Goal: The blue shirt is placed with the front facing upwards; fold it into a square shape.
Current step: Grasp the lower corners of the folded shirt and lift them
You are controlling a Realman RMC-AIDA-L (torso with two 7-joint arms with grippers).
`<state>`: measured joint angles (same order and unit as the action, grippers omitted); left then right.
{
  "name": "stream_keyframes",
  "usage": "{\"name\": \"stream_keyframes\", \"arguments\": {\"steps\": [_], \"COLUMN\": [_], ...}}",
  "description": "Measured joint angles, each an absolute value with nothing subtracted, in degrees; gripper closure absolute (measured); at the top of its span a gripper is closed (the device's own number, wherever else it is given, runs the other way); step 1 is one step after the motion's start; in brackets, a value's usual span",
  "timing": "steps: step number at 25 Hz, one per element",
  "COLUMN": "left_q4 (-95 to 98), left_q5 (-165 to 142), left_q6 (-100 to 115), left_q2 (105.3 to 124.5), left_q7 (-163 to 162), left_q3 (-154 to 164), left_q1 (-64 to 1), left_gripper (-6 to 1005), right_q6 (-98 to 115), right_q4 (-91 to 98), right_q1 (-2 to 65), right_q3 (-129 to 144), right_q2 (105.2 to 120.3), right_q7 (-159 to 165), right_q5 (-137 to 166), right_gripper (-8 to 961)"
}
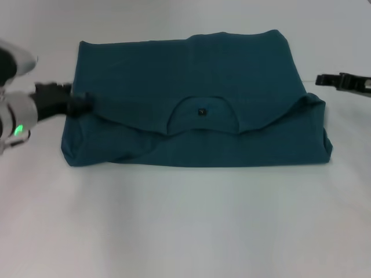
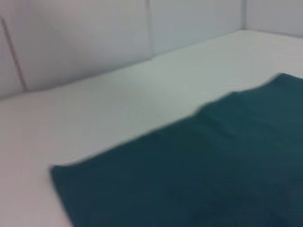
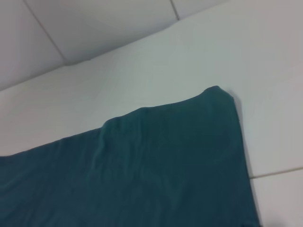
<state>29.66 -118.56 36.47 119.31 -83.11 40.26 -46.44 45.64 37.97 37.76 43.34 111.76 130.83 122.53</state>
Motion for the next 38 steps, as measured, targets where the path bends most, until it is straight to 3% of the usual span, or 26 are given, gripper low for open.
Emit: {"name": "stream_keyframes", "arguments": {"steps": [2, 6, 8, 11, 19, 27, 38], "left_q4": [35.30, 44.66, 46.81, 47.32, 43.39, 36.61, 35.02], "left_q5": [-118.66, -121.33, -123.49, -125.17, -126.16, -126.20, -126.05], "left_q6": [41.36, 43.22, 43.49, 43.99, 43.83, 41.74, 40.51], "left_q2": [120.86, 123.72, 123.85, 123.72, 122.75, 120.56, 118.53], "left_q7": [-85.09, -89.25, -94.22, -98.07, -99.24, -99.11, -98.87], "left_q3": [43.10, 51.42, 55.51, 57.11, 57.04, 56.55, 56.08], "left_q1": [-42.14, -34.65, -32.47, -30.62, -31.37, -35.49, -37.48], "left_gripper": [561, 414, 340, 341, 353, 421, 863], "right_q6": [47.97, 48.78, 49.11, 49.31, 49.31, 49.93, 53.98], "right_q4": [43.83, 46.39, 46.46, 46.15, 46.09, 45.98, 45.89], "right_q1": [34.35, 32.44, 32.16, 32.12, 32.27, 31.99, 30.95], "right_q3": [43.03, 42.99, 42.98, 43.01, 43.44, 43.51, 43.11], "right_q2": [113.63, 114.60, 114.64, 114.76, 115.03, 115.36, 115.10], "right_q7": [130.25, 130.19, 130.15, 129.68, 129.25, 129.22, 129.19], "right_q5": [122.24, 122.14, 122.10, 122.11, 122.24, 122.38, 122.44], "right_gripper": [365, 294, 258, 205, 210, 215, 216]}}
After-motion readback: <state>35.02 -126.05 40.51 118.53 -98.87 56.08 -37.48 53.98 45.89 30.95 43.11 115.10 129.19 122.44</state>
